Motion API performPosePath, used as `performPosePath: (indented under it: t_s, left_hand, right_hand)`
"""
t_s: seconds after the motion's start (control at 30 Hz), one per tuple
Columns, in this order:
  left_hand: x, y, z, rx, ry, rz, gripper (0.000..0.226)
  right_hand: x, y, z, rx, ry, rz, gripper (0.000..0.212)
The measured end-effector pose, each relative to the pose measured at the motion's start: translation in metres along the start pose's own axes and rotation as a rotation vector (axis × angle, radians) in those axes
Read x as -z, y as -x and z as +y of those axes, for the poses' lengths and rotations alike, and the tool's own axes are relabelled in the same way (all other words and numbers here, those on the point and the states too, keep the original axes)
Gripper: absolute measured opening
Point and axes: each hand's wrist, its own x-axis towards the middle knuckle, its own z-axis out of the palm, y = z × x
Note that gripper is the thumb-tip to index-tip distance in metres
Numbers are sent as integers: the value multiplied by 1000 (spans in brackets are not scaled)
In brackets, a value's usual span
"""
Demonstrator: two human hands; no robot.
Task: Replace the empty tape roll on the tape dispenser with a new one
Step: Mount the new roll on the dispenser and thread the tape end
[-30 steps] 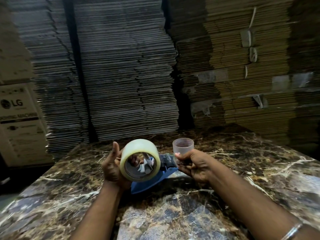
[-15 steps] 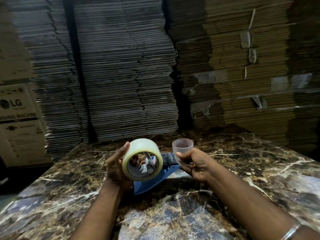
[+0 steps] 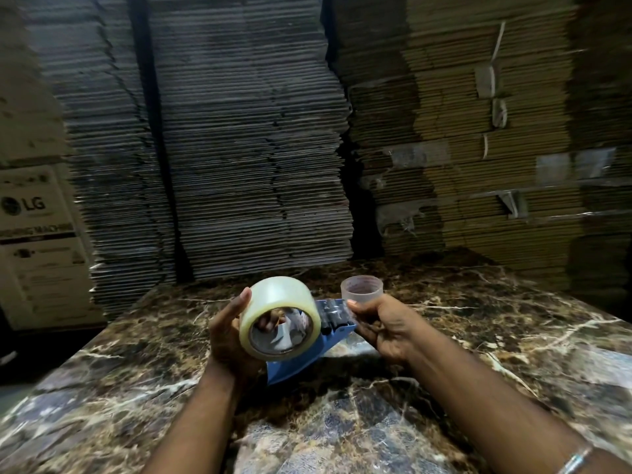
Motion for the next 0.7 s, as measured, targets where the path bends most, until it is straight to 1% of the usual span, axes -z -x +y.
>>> performPosePath:
  t_s: [0.03,0.07,0.13,0.17,0.23,0.27,0.33,0.37,0.43,0.47,0.53,0.6,0.63,0.7]
  left_hand:
    - [0,0,0,1,4,20,44]
    - [1,-1,-1,-10,3,42,49]
    - [5,-3,-2,-6,-3,74,66]
    - [3,-1,-2,-12,3,79,70]
    - [-2,2,-2,-38,0,71,71]
    - [-5,4,-2,-63,-19,58,65]
    - [-14,11,-1,-115,-17,48,37]
    - [-19,14,0,-131,-16,58,35]
    - [-23,15,-1,-148,6,63,60]
    - [-27,16,-1,-156,13,64,67]
    - [-32,18,0,-163,12,82,71]
    - [-34,18,0,-175,17,81,68]
    - [-33,18,1,-182,19,81,61]
    - [-32,20,3,-185,6,49,39]
  right_hand:
    - [0,0,0,0,-5,3,6]
    - [-1,0,0,1,-16,7,6]
    - [-2,2,0,0,-49,8,6]
    - [-2,3,-1,-1,-65,5,5]
    - [-3,5,-1,2,-91,1,8]
    - [-3,5,-1,8,-102,1,9]
    - [-4,5,-1,18,-121,3,10]
    - [-4,5,-1,21,-129,0,11]
    - [-5,5,-1,27,-138,-9,15]
    - [-5,5,-1,33,-138,-13,17]
    - [-6,4,0,46,-137,-11,19]
    - [-7,3,2,48,-141,-10,16]
    - [-7,3,3,42,-142,-12,11]
    - [-9,3,4,33,-156,-26,3]
